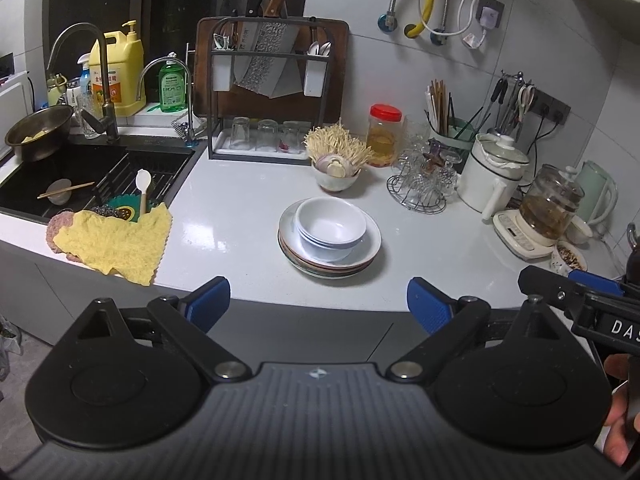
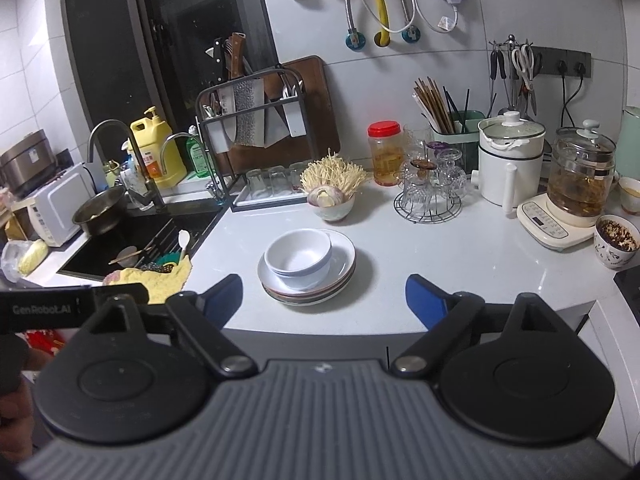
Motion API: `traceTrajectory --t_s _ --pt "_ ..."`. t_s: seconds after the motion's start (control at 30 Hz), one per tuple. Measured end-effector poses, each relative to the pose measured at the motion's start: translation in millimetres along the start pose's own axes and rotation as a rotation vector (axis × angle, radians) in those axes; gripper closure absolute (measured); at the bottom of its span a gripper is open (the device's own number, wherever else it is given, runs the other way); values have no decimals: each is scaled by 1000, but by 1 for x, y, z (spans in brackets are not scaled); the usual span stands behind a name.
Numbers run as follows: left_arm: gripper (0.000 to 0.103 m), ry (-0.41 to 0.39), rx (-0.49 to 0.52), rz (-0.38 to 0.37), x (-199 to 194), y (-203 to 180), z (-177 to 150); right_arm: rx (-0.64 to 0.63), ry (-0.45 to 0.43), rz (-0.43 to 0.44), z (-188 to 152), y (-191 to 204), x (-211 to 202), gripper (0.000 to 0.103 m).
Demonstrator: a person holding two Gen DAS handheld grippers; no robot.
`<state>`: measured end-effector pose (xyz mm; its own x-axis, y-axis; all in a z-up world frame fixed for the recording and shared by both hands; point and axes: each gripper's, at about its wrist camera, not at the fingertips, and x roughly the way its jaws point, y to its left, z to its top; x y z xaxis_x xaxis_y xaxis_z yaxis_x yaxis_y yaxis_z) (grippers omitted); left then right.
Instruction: Organize plates and bowls
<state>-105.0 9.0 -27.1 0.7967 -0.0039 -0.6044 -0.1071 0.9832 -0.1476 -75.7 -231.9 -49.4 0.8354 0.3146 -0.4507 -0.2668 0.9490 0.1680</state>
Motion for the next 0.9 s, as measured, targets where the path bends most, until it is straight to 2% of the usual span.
traceTrajectory --t_s 0.6,0.9 --pt "6 -4 10 -26 -13 -4 -5 11 -20 -25 -5 4 -12 12" --pt "6 3 13 -13 -15 -3 -10 23 -10 -39 -8 4 -15 12"
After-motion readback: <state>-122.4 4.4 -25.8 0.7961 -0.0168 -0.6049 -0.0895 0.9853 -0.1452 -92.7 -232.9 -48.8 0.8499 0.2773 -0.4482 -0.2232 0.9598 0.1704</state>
